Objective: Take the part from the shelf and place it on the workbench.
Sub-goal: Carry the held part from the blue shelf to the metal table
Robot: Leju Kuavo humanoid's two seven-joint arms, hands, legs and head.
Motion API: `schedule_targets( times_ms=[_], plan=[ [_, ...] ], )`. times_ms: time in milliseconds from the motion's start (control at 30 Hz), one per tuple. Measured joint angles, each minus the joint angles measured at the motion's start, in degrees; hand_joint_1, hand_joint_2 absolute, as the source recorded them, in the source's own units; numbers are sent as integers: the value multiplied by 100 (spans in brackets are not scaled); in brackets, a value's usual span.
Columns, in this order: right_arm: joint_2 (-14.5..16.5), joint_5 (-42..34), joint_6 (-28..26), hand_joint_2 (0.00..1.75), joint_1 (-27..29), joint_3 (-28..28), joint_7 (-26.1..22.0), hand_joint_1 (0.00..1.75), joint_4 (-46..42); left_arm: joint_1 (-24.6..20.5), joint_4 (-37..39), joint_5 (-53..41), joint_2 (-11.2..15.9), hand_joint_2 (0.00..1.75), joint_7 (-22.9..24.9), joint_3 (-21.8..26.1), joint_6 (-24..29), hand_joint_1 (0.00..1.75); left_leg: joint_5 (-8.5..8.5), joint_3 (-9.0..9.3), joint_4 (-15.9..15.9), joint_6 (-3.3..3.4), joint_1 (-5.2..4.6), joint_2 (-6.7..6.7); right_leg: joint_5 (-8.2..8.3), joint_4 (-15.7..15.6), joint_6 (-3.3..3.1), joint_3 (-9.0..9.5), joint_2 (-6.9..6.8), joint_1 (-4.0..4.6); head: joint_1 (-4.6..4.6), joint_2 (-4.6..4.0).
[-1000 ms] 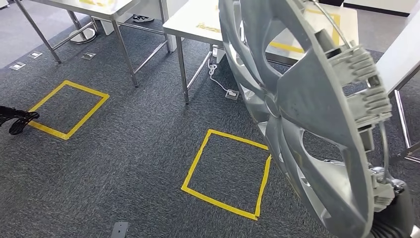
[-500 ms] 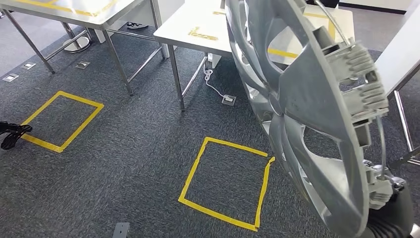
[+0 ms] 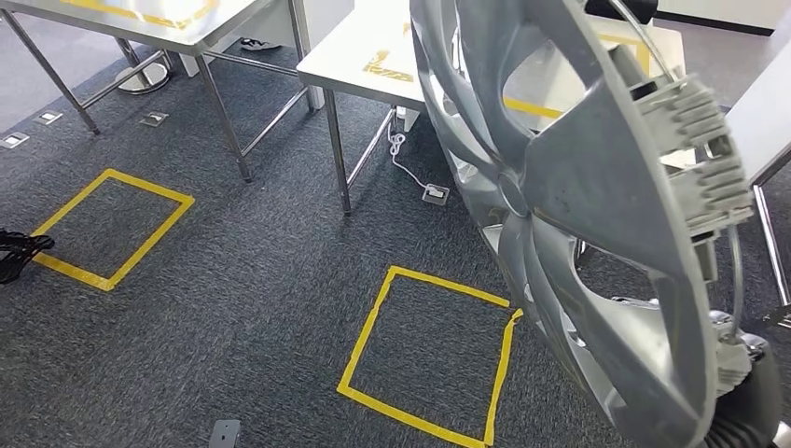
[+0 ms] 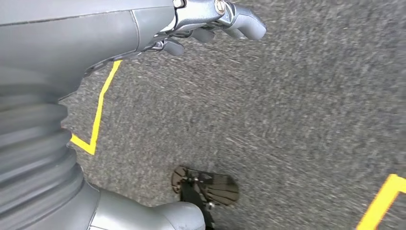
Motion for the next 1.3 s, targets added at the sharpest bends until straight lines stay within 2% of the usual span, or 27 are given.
schedule_targets(
  times_ms=[33, 67, 167, 233, 300, 333, 367, 400, 433, 467, 500, 533, 567, 633, 667, 733, 767, 833, 867, 900, 967, 1033, 1100, 1167, 1200, 1233, 1300],
  plan=[
    [0, -4, 2, 175, -1, 1, -2, 175, -1, 1, -2, -1, 1, 175, -1, 0, -2, 0, -51, 25, -6, -31, -7, 16, 91, -198, -24, 60, -39, 23, -4, 0],
    [0, -7, 5, 175, -2, 2, -4, 175, -3, 3, -4, -1, 2, 175, -2, 0, -4, 0, -76, 62, 6, -69, -12, 32, 83, -269, -47, 79, -47, 35, -8, 0],
    [0, -8, 24, 175, 1, 3, -7, 175, -10, -8, -12, -1, 3, 175, -10, 0, -14, 0, -117, 139, 145, -173, 1, 82, 87, -329, -144, 239, 55, 19, -19, 0],
    [2, -8, 36, 175, 4, 6, -3, 175, -13, -33, -15, -1, 3, 175, -19, 0, -17, 0, -256, -109, 629, -212, 12, 79, 48, -347, -208, 361, 116, 2, -41, 0],
    [4, -12, 41, 175, 6, 9, -1, 175, -13, -43, -15, -1, 3, 175, -22, 1, -17, 0, -540, -567, 1310, -245, 21, 65, -16, -345, -234, 417, 204, 1, -60, 0],
    [4, -13, 43, 175, 9, 9, 1, 175, -13, -38, -15, 0, 4, 175, -21, 1, -17, 0, -642, -755, 1521, -259, 24, 63, -48, -344, -232, 449, 263, 1, -62, 0],
    [4, -14, 45, 175, 10, 9, 2, 175, -13, -30, -15, 1, 5, 175, -21, 2, -17, 0, -634, -862, 1558, -263, 25, 59, -84, -343, -224, 492, 329, 0, -61, 0],
    [4, -16, 48, 175, 11, 9, 2, 175, -13, -24, -15, 1, 8, 175, -21, 2, -17, 0, -493, -873, 1403, -261, 26, 45, -123, -342, -213, 547, 395, -2, -62, 0],
    [4, -19, 53, 175, 10, 9, 3, 175, -13, -20, -15, 2, 12, 175, -21, 2, -17, 0, -238, -800, 1077, -257, 27, 3, -165, -342, -197, 608, 458, -7, -62, 0],
    [3, -25, 55, 175, 8, 9, 2, 175, -13, -15, -14, 1, 16, 175, -20, 3, -17, 0, 58, -701, 681, -251, 32, -95, -206, -340, -176, 656, 516, -11, -62, 0],
    [3, -31, 57, 175, 3, 10, 1, 175, -10, -10, -11, 1, 20, 175, -19, 3, -17, 0, 221, -618, 360, -235, 31, -186, -245, -333, -150, 690, 567, -13, -63, 0],
    [2, -41, 56, 175, -6, 10, -3, 175, -8, -9, -9, 0, 22, 175, -16, 4, -18, 0, 323, -561, 146, -204, 25, -260, -282, -334, -114, 706, 618, -16, -68, 0],
    [2, -51, 53, 175, -13, 11, -8, 175, -6, -7, -8, -1, 24, 175, -12, 4, -19, 0, 347, -543, 51, -163, 20, -300, -296, -316, -76, 709, 661, -18, -74, 0],
    [2, -65, 45, 175, -21, 10, -16, 175, -4, -15, -9, -5, 20, 175, -9, 5, -20, 0, 338, -483, 27, -68, 14, -242, -315, -288, -8, 726, 690, -7, -82, 0],
    [1, -67, 43, 175, -22, 10, -16, 175, -4, -19, -11, -8, 17, 175, -10, 5, -20, 0, 344, -430, 12, -27, 21, -216, -333, -231, 19, 727, 611, 3, -78, 0],
    [-2, -70, 42, 175, -43, 11, -14, 175, -4, -30, -14, -14, 10, 175, -16, 7, -20, 0, 310, -321, -3, 40, 28, -170, -495, 107, 78, 560, 346, 13, -59, 0],
    [-2, -71, 42, 175, -52, 12, -14, 175, -3, -31, -15, -15, 13, 175, -17, 7, -20, 0, 279, -292, -5, 60, 22, -146, -632, 439, 112, 361, 217, 10, -49, 0],
    [-2, -72, 41, 175, -61, 14, -15, 175, 3, -18, -15, -16, 15, 175, -16, 9, -20, 0, 206, -243, -5, 69, 10, -97, -854, 1105, 149, -106, 126, -4, -43, 0],
    [-2, -71, 40, 175, -61, 14, -16, 175, 8, -10, -15, -16, 17, 175, -15, 10, -20, 0, 164, -202, -5, 67, 4, -77, -837, 1235, 147, -250, 116, -8, -42, 0],
    [-2, -68, 37, 175, -61, 14, -17, 175, 13, -5, -15, -16, 18, 175, -14, 11, -20, 0, 121, -149, -5, 66, -2, -63, -693, 1142, 130, -278, 112, -6, -41, 0],
    [-4, -62, 32, 175, -61, 14, -19, 175, 21, -2, -14, -16, 16, 175, -10, 11, -20, 0, 26, -28, -9, 65, -16, -44, -186, 446, 45, -59, 96, 21, -42, 0],
    [-11, -58, 30, 175, -59, 14, -31, 175, 27, -7, -11, -17, 11, 175, -2, 13, -21, 0, -51, 54, -26, 35, -26, -31, 23, -141, -46, 165, 69, 73, -55, 0],
    [-20, -58, 29, 175, -51, 14, -50, 175, 33, -8, -9, -19, 7, 175, 3, 14, -28, 0, -73, 126, -30, -29, -28, -13, -17, -315, -110, 248, 63, 107, -66, 0],
    [-26, -58, 29, 175, -43, 13, -58, 175, 34, -10, -10, -22, 3, 175, 3, 15, -34, 0, -73, 176, 38, -86, -35, -1, 20, -402, -168, 374, 80, 85, -64, 0],
    [-27, -57, 29, 175, -41, 12, -58, 175, 36, -16, -12, -25, 2, 175, 2, 15, -34, 0, -93, 127, 169, -107, -37, 1, 8, -430, -195, 452, 82, 61, -75, 0],
    [-28, -56, 30, 175, -37, 11, -58, 175, 37, -25, -14, -28, 3, 175, 1, 15, -35, 0, -156, 4, 404, -130, -38, 1, -13, -456, -218, 526, 83, 37, -87, 0],
    [-28, -56, 28, 175, -30, 11, -63, 175, 40, -36, -15, -33, 8, 175, 1, 14, -35, 0, -415, -431, 1076, -179, -13, 3, -82, -479, -245, 616, 83, 10, -108, 0]
  ],
)
